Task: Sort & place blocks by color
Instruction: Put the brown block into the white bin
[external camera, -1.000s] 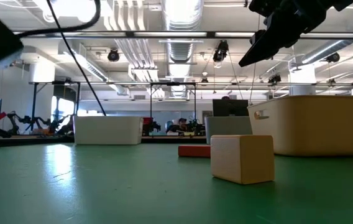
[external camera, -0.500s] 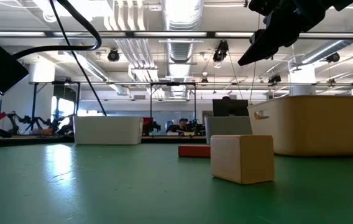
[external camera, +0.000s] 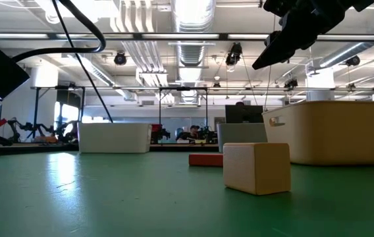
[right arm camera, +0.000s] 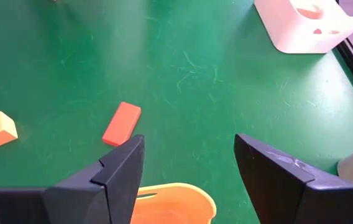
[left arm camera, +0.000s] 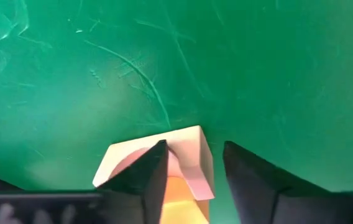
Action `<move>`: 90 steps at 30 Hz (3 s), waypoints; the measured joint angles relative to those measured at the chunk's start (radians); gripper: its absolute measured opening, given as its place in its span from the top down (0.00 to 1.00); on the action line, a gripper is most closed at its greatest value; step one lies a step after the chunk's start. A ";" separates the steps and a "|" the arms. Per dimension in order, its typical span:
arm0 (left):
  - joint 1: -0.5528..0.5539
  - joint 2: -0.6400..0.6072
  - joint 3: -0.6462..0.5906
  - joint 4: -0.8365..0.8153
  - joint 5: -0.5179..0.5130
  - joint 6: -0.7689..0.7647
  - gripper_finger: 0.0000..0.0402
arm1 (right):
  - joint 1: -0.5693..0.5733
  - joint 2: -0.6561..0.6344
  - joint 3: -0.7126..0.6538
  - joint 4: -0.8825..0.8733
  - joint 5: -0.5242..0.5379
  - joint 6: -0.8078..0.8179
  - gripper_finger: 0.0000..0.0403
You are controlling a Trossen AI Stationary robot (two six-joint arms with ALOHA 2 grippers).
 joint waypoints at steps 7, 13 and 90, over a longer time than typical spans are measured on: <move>0.000 -0.001 0.001 0.009 -0.007 0.009 0.89 | 0.000 0.000 0.000 0.000 0.002 0.006 0.41; 0.034 -0.022 0.031 0.008 -0.110 0.088 0.95 | 0.000 0.000 0.000 0.000 0.003 0.002 0.41; 0.485 -0.346 -0.313 1.657 -0.457 1.755 0.93 | 0.148 0.129 -0.030 0.808 0.164 -0.268 0.14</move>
